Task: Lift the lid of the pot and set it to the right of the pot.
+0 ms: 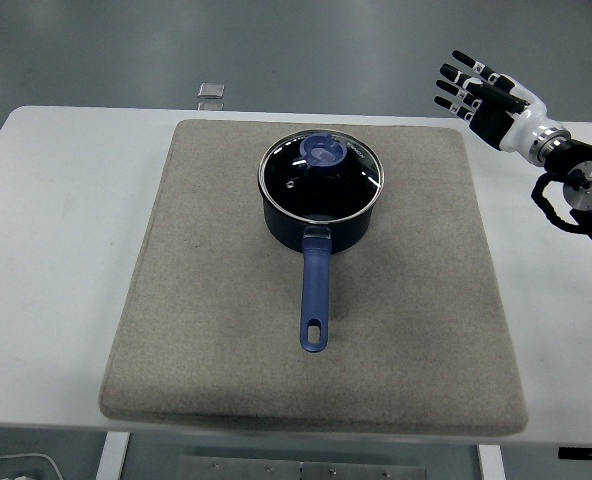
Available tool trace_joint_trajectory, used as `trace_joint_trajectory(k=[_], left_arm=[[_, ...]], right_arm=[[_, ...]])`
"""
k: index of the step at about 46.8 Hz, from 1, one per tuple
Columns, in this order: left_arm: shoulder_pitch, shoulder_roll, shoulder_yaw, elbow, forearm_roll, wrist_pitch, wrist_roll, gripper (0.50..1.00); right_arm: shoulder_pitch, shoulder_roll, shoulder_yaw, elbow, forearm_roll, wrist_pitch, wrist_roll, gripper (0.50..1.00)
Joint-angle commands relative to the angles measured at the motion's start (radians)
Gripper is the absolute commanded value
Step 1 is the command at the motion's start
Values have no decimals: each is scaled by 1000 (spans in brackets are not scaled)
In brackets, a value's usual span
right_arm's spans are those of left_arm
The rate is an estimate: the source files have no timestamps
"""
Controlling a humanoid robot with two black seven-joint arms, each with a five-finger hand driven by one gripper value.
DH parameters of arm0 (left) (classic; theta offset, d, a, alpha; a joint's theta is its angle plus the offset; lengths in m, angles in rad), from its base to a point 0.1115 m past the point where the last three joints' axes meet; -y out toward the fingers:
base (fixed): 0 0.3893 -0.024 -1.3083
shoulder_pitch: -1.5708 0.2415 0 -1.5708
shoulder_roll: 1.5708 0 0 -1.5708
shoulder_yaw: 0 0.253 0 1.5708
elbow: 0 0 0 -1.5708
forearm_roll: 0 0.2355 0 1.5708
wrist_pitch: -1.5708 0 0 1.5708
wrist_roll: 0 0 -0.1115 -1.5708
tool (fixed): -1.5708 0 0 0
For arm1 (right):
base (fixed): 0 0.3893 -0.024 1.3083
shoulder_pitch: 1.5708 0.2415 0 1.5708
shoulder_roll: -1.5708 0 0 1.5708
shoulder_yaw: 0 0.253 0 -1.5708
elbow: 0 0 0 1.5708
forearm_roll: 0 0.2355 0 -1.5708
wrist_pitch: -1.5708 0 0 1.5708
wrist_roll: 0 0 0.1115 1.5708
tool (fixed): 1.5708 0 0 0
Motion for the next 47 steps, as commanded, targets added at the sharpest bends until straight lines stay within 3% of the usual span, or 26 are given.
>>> trace_joint_trajectory(k=[1,32,47], left_arm=[[0,0,0,4,0,2,0,1000],[-3,0,0,8,-2,2,0,1000],[-3,0,0,8,0,2,0,1000]], right_arm=[[0,6,2,0,0,-1,0,915],[3,-1,6,2,0,0,2,913],[49,-4,-6,8,-24,14,0,913]])
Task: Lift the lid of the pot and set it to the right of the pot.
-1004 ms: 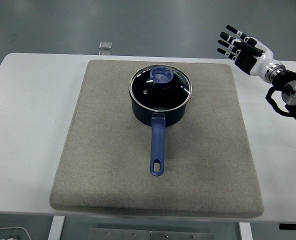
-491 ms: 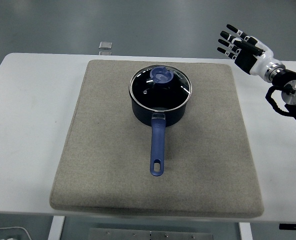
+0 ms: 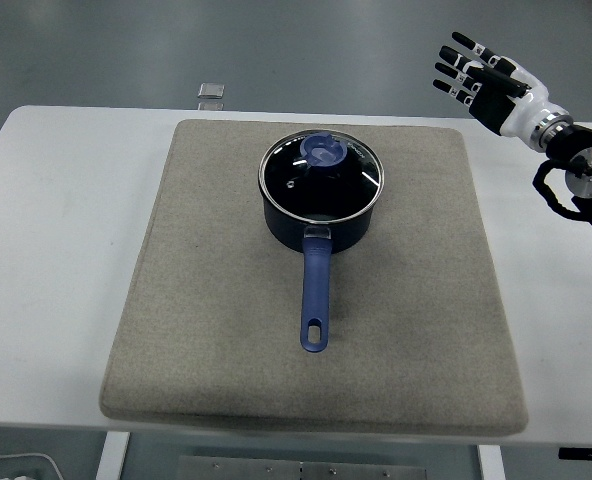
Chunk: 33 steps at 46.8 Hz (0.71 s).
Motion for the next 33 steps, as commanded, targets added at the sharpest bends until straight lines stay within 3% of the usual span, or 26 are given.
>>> trace_joint_trajectory(k=[1,33], left_arm=[[0,0,0,0,-1,0,0,1000],[0,0,0,0,1,0,0,1000]], right_arm=[[22,2,-10,1,-3,1,-2,913],[91,15,-83,50,-213,0,-3,913]])
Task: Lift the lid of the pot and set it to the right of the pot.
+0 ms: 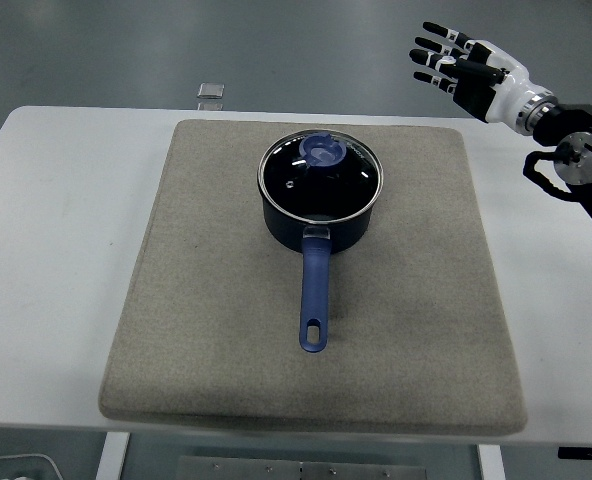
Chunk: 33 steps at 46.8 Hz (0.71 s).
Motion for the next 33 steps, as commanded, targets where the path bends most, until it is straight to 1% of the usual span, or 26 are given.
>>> trace_joint_trajectory(k=[1,6,17,23,33], left_arm=[[0,0,0,0,0,0,0,1000],[0,0,0,0,0,0,0,1000],[0,0,0,0,0,0,0,1000],[0,0,0,0,0,0,0,1000],[0,0,0,0,0,0,0,1000]], right_arm=[[23,0,-27,9,-20,1,0,913],[72,2,-93,15,-53,1,0,913],[153,-8,-233,98,-192,-9,0,913],[212,-15,-300,106,-246,6,0,913],[339,-29,-487,165,-303,26,2,913]])
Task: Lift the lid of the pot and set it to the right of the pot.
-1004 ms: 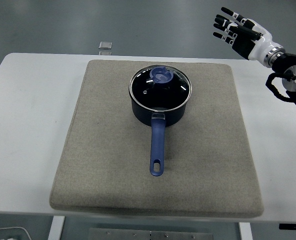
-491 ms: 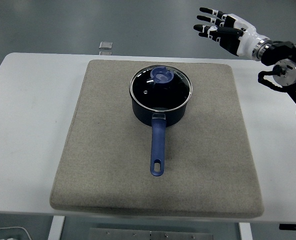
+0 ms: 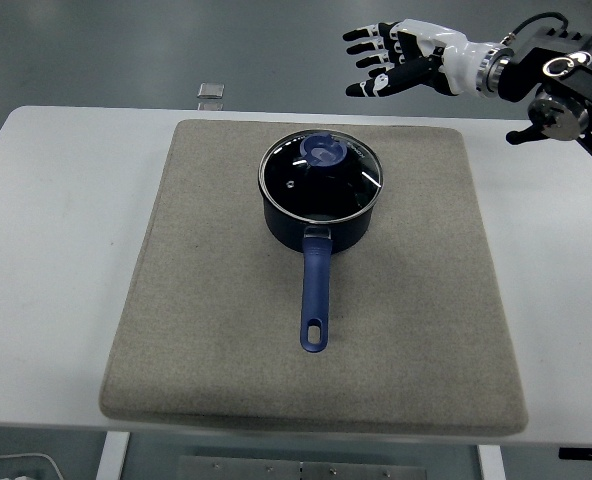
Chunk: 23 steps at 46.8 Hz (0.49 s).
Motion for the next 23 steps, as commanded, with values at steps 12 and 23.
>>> trace_joint_trajectory(k=[12,23], left_arm=[[0,0,0,0,0,0,0,1000],[0,0,0,0,-1,0,0,1000]], right_arm=[[154,4,-207,95,-144,3,11,913],[231,20,-299,155,-245,1,14,913]])
